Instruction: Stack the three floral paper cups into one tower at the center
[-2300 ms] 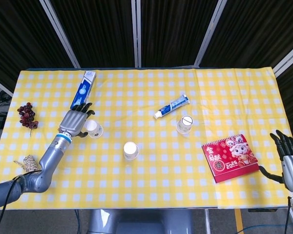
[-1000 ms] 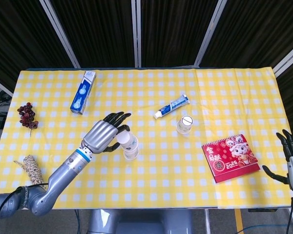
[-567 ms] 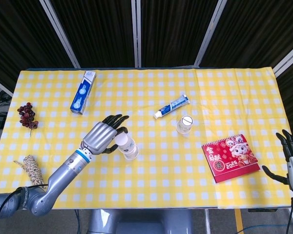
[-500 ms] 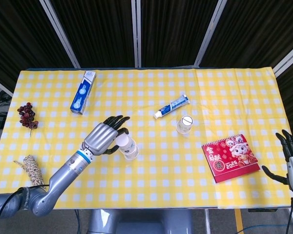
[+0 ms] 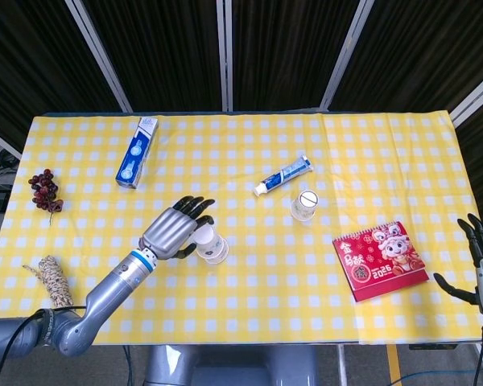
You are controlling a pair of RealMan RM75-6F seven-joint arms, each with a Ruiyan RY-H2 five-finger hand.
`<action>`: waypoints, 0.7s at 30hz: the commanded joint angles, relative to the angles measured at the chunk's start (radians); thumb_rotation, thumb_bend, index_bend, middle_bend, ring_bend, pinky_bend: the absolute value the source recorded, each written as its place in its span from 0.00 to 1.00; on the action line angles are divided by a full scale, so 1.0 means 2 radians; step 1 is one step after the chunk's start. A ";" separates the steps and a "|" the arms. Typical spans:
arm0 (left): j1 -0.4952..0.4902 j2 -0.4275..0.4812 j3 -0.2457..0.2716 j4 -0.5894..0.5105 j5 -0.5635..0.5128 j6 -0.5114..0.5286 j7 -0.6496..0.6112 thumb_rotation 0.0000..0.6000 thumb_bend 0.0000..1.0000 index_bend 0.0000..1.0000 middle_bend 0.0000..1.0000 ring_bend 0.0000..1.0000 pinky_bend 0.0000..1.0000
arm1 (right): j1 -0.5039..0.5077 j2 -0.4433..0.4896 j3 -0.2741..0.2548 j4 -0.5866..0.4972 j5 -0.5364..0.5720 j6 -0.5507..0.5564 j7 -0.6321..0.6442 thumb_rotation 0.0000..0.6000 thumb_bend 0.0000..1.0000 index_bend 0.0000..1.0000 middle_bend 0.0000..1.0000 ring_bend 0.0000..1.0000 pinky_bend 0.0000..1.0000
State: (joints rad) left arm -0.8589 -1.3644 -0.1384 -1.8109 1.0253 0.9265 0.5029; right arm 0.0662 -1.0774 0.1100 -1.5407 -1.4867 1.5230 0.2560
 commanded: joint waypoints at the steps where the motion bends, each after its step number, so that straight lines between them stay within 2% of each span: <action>1: -0.003 -0.004 0.003 0.000 -0.009 0.002 0.006 1.00 0.29 0.12 0.00 0.00 0.01 | 0.000 0.000 0.000 0.000 0.000 -0.001 -0.001 1.00 0.09 0.00 0.00 0.00 0.06; 2: -0.002 -0.006 0.003 0.001 -0.008 0.005 0.005 1.00 0.24 0.08 0.00 0.00 0.00 | 0.000 0.000 0.000 0.000 0.001 -0.001 -0.002 1.00 0.09 0.00 0.00 0.00 0.06; 4: 0.001 -0.007 0.002 0.001 -0.003 0.013 -0.002 1.00 0.21 0.05 0.00 0.00 0.00 | 0.000 0.000 0.000 0.001 0.002 -0.002 -0.003 1.00 0.09 0.00 0.00 0.00 0.06; 9: 0.028 0.001 0.006 -0.006 0.030 0.047 -0.041 1.00 0.20 0.05 0.00 0.00 0.00 | 0.003 -0.002 0.001 0.004 0.008 -0.010 -0.008 1.00 0.09 0.00 0.00 0.00 0.06; 13: 0.065 0.011 0.024 -0.005 0.078 0.100 -0.060 1.00 0.20 0.05 0.00 0.00 0.00 | 0.005 -0.007 0.001 0.008 0.012 -0.017 -0.016 1.00 0.09 0.00 0.00 0.00 0.06; 17: 0.120 0.025 0.055 0.006 0.134 0.177 -0.074 1.00 0.20 0.04 0.00 0.00 0.00 | 0.010 -0.014 0.000 0.014 0.014 -0.026 -0.031 1.00 0.09 0.00 0.00 0.00 0.06; 21: 0.156 0.033 0.075 0.017 0.161 0.220 -0.091 1.00 0.20 0.04 0.00 0.00 0.00 | 0.015 -0.020 0.000 0.018 0.014 -0.031 -0.043 1.00 0.09 0.03 0.00 0.00 0.06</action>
State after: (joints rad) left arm -0.6029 -1.3174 -0.0272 -1.7968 1.2982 1.3074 0.3537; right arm 0.0928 -1.1132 0.1103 -1.5078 -1.4585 1.4648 0.1763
